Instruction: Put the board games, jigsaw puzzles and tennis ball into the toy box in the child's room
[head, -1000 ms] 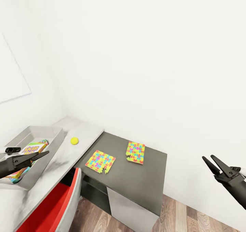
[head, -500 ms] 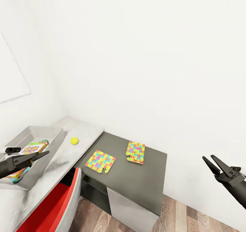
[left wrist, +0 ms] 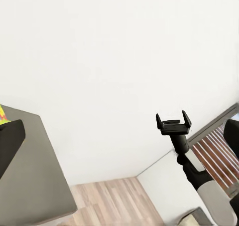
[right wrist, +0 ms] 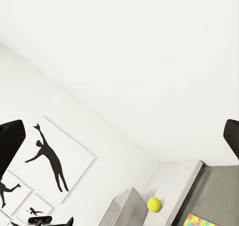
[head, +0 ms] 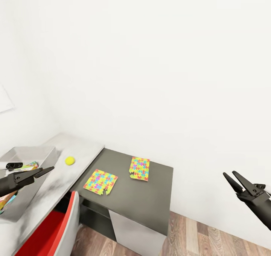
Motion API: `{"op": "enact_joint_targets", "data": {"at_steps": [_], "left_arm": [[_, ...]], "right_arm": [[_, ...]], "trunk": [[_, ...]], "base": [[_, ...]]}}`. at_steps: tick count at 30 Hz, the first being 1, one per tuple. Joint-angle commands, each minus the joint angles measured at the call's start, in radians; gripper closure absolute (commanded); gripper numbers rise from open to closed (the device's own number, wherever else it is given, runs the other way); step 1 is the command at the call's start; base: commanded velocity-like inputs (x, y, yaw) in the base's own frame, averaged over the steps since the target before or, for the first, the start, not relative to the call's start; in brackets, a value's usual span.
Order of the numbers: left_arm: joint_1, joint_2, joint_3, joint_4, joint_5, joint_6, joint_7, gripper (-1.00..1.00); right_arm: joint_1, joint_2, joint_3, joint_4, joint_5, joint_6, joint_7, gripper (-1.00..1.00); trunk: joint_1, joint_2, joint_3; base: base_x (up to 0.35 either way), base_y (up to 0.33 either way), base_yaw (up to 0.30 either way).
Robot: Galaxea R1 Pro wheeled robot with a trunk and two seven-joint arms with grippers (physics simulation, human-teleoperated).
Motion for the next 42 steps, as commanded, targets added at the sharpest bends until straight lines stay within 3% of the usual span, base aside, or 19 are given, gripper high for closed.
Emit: {"op": "enact_joint_targets", "data": {"at_steps": [1,21,42], "left_arm": [[0.0,0.001,0.0,0.0,0.0,0.011,-0.003,-1.0],[0.0,0.0,0.0,0.0,0.0,0.011,-0.003,-1.0],[0.0,0.0,-0.002,0.0,0.0,0.01,-0.003,-1.0]], "right_arm": [[-0.001,0.001,0.0,0.0,-0.002,0.005,0.001,-1.0],[-0.001,-0.002,0.001,0.014,-0.002,0.004,-0.002,-1.0],[-0.001,-0.003,-0.001,0.057,0.001,0.003,-0.005,-1.0]], "trunk": [[0.001,-0.002,-0.001],[0.001,-0.002,0.019],[0.001,-0.002,0.035]], "base": [[0.0,0.0,-0.241],[0.019,-0.09,-0.242],[0.169,-0.013,-0.196]]}}
